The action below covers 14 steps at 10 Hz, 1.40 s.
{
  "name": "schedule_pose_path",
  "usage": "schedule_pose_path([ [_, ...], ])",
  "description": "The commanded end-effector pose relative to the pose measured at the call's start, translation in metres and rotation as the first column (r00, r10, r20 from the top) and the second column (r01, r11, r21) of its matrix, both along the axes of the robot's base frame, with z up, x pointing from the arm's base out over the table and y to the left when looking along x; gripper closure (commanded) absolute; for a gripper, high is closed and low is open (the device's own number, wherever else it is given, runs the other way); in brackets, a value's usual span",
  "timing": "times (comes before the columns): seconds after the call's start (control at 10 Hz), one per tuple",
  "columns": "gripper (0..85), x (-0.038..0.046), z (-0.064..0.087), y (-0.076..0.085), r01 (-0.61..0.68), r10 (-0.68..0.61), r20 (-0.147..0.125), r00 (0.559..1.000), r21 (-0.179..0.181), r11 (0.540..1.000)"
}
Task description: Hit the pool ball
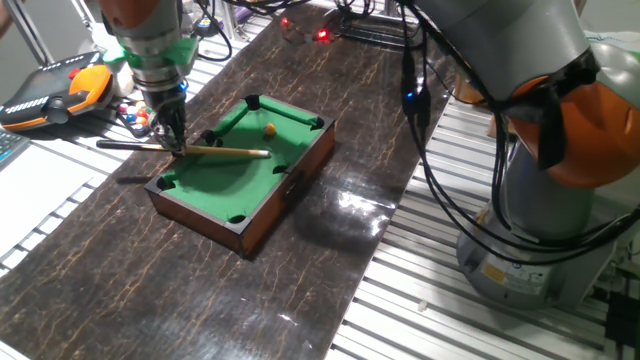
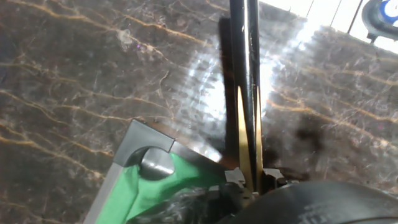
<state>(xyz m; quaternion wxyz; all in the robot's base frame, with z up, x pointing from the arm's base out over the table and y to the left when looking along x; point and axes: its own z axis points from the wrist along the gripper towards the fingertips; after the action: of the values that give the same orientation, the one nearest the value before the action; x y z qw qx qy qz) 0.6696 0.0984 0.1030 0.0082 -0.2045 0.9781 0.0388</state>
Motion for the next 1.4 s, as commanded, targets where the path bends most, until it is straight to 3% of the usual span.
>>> schedule_pose_path([
  [0.0,82.7,-0.0015,0.0018,0.0005,0.005,-0.005,-0.002,1.0,-0.001,1.0],
  [0.4,83.0,-0.0054,0.0032,0.0043,-0.016,0.016,-0.037,0.999,-0.011,1.0],
  [0.6,83.3,-0.0054,0.0032,0.0043,-0.008,0.007,-0.027,1.0,-0.021,1.0],
  [1.3,83.3,-0.0054,0.0032,0.0043,0.023,-0.022,-0.03,0.999,0.01,1.0],
])
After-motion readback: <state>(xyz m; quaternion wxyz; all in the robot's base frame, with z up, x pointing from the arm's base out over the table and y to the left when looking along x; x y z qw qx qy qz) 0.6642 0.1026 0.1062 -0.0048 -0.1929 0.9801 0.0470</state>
